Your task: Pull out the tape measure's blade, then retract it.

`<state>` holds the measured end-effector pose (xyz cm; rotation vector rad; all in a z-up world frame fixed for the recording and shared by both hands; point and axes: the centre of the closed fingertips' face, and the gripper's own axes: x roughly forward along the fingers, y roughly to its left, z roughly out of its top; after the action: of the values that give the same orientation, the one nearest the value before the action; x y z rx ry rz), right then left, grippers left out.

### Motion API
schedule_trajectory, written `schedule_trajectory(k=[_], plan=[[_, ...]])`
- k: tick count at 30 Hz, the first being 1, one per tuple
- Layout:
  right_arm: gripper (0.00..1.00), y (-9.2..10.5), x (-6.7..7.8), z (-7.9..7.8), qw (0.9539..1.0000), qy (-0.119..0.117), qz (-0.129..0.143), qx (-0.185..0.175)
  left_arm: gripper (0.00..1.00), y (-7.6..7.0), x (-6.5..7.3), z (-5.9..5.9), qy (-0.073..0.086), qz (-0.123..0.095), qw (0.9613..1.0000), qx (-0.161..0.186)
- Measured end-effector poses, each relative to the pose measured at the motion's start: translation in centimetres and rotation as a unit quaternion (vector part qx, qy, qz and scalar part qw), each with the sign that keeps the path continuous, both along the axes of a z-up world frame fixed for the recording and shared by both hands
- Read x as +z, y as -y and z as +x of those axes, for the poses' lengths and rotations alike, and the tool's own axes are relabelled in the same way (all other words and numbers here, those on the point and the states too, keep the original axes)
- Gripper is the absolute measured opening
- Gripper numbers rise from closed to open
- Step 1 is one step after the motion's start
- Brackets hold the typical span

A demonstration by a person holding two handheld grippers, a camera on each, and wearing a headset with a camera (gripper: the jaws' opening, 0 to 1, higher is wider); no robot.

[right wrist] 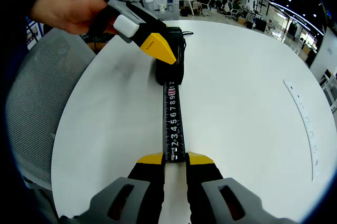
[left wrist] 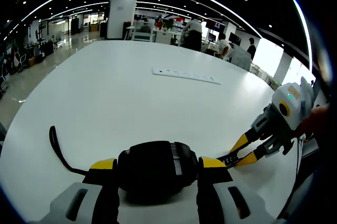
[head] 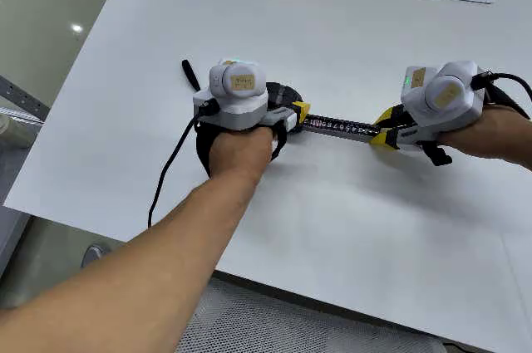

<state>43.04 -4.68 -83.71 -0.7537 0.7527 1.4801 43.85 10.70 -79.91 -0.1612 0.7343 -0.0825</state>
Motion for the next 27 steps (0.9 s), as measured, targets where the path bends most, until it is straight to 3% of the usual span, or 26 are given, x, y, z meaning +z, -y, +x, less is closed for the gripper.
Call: schedule_trajectory(k=[27], plan=[[0.11,-2.2,-0.3,0.0,0.9999,0.01,-0.002,-0.001,0.55,-0.1,0.1,0.1,0.007,0.009,0.9999,0.003]])
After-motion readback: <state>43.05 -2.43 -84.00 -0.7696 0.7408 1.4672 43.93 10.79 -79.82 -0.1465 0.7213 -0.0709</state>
